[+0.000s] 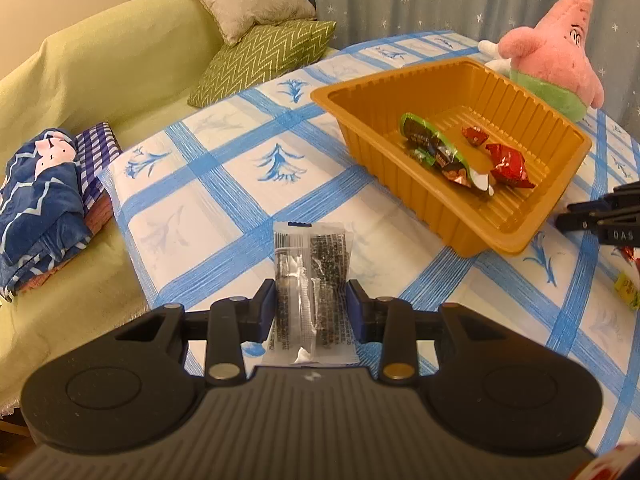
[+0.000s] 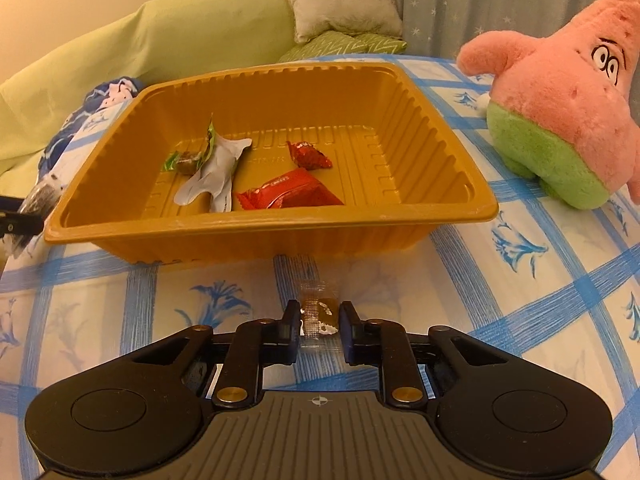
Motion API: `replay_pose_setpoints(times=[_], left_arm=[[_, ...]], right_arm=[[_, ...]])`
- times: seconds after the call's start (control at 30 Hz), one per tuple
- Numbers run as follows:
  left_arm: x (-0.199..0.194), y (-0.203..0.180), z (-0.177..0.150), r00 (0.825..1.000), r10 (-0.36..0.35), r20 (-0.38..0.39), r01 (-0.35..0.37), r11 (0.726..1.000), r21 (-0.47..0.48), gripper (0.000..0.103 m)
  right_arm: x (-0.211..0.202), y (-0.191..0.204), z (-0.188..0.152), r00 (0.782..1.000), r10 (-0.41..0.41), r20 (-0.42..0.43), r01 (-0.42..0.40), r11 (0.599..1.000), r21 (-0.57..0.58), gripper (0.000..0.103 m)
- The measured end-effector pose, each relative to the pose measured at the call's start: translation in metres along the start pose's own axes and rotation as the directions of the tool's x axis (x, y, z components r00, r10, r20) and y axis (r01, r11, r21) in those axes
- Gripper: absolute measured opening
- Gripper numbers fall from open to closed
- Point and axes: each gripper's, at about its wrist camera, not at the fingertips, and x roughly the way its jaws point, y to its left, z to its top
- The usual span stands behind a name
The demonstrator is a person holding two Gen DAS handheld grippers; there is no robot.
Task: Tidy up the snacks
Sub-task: 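Grasp the small clear brown candy with the right gripper while the left carries the packet, then lower both held snacks into the orange tray and open both grippers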
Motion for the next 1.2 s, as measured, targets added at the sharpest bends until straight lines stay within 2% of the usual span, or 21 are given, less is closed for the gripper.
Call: replay_pose_setpoints(times=[0.23, 0.43, 0.73, 0.9, 1.2], left_arm=[[-0.016, -0.004, 0.01, 0.999, -0.017, 0.027, 0.017, 1.0, 0.001, 0.034], [-0.034, -0.011, 0.025, 0.996, -0.069, 0.052, 0.07, 0.997, -0.011, 0.034], [-0.045, -0.039, 0.062, 0.989, -0.125, 0.082, 0.123, 0.992, 0.02, 0.034], [-0.04, -0.061, 0.088, 0.982, -0.155, 0.111, 0.154, 0.988, 0.025, 0.034], [-0.011, -0.103, 0.123, 0.972, -0.212, 0.102, 0.211, 0.977, 0.018, 0.034]], right_arm=[[-0.018, 0.001, -0.004, 1.0, 0.018, -0.004, -0.018, 1.0, 0.02, 0.021], [-0.047, 0.006, -0.007, 0.999, 0.049, 0.004, -0.049, 0.999, 0.021, 0.021], [-0.081, 0.006, 0.022, 0.991, 0.063, 0.115, -0.07, 0.996, 0.056, 0.021], [-0.077, 0.001, 0.047, 0.985, 0.046, 0.165, -0.058, 0.996, 0.07, 0.021], [-0.05, -0.013, 0.08, 0.977, 0.029, 0.21, -0.062, 0.986, 0.152, 0.021]])
